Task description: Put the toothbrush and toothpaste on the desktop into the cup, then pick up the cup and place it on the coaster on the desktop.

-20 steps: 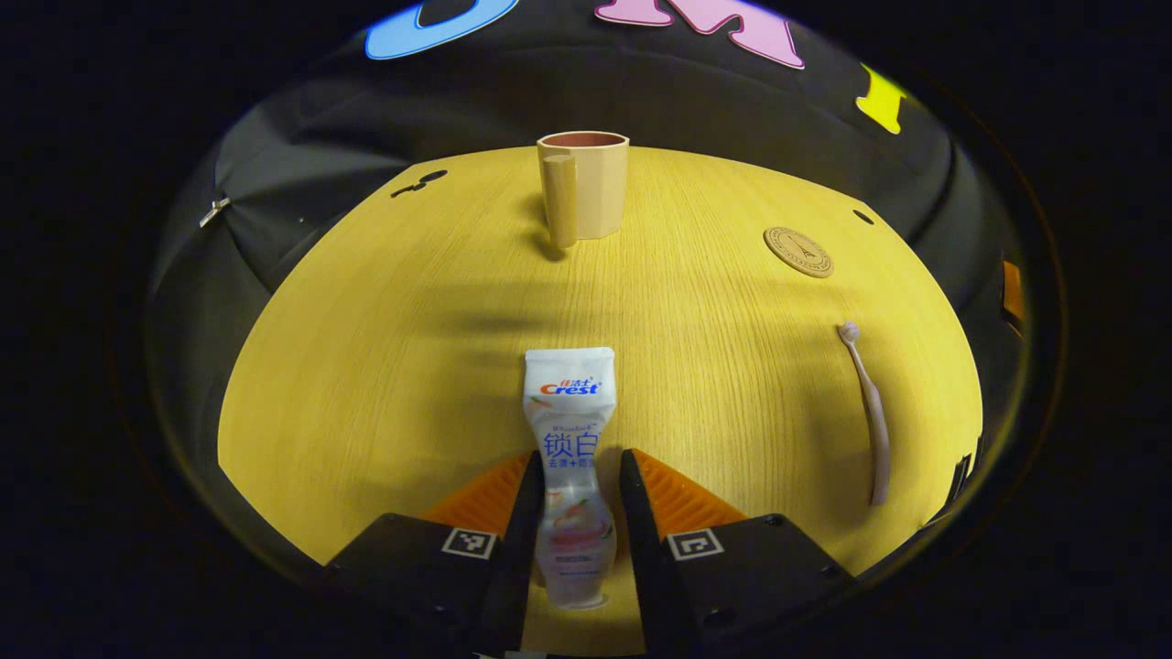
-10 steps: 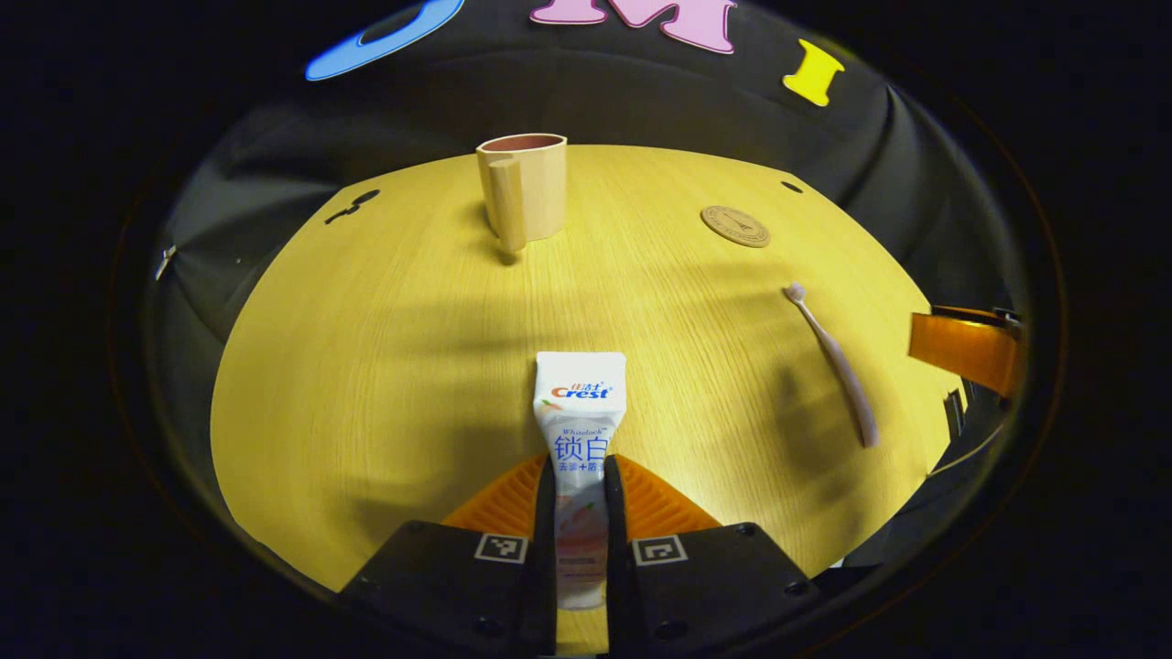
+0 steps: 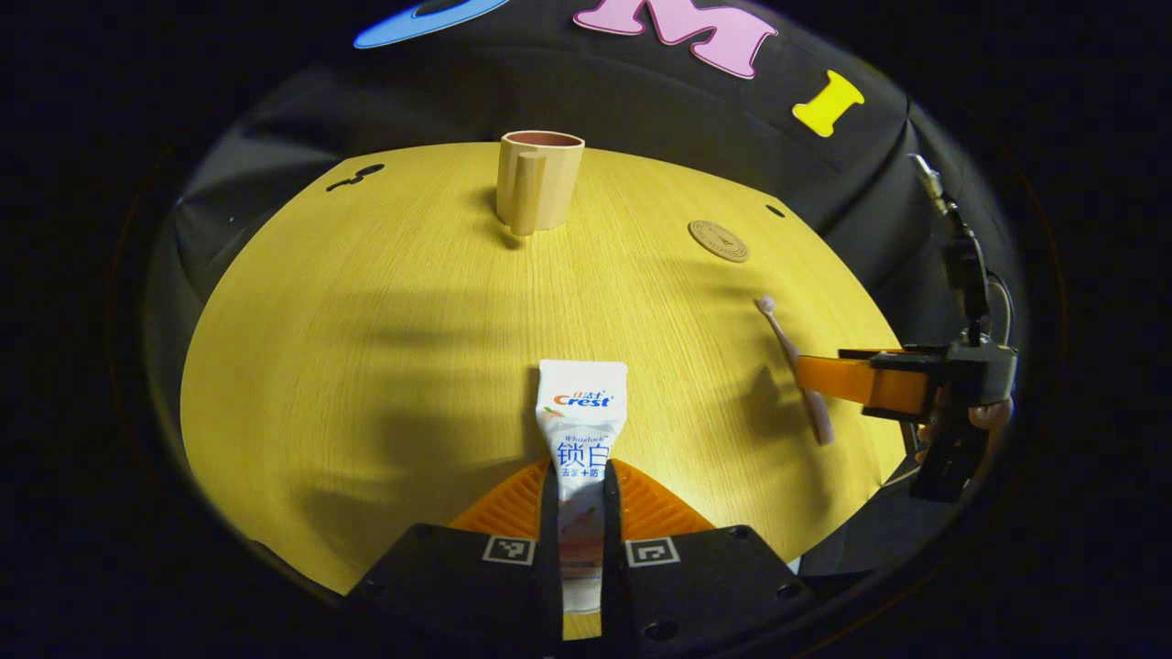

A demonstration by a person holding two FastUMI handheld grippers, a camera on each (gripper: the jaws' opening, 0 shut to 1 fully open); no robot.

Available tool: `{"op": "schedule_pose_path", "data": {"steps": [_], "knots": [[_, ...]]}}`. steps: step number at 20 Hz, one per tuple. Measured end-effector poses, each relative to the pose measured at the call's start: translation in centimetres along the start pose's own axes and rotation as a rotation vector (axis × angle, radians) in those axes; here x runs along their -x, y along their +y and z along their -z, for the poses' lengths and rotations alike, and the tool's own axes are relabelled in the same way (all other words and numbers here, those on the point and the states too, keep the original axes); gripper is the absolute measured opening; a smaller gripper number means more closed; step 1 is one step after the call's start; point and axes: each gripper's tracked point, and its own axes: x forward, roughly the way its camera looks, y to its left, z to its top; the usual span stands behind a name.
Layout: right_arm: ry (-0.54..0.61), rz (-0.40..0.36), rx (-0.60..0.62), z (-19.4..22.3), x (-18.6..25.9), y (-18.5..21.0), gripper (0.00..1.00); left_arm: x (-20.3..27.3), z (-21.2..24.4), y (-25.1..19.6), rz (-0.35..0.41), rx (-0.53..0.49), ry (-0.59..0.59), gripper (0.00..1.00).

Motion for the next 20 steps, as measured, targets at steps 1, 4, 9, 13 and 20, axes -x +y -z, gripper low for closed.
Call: {"op": "schedule_pose_path", "data": {"steps": [1,4,9,13,20], "knots": [[0.010,0.000,-0.005,0.0,-0.3,0.0,0.99,0.5,0.2,-0.1,0.007,0.005,-0.011,0.22],[0.032,0.008,0.003,0.2,-1.4,0.1,0.99,2.1,0.4,-0.4,0.018,0.030,-0.029,0.22],[0.044,0.013,0.020,-0.1,-2.0,0.2,0.99,4.8,-0.8,-0.1,0.007,0.042,-0.075,0.22],[0.053,0.017,0.008,-0.2,-2.3,0.0,0.67,6.3,-0.9,1.0,-0.013,0.082,-0.095,0.22],[0.047,-0.013,0.049,-0.3,-2.2,0.2,0.10,6.4,0.0,1.9,-0.039,0.111,-0.068,0.21]]}}
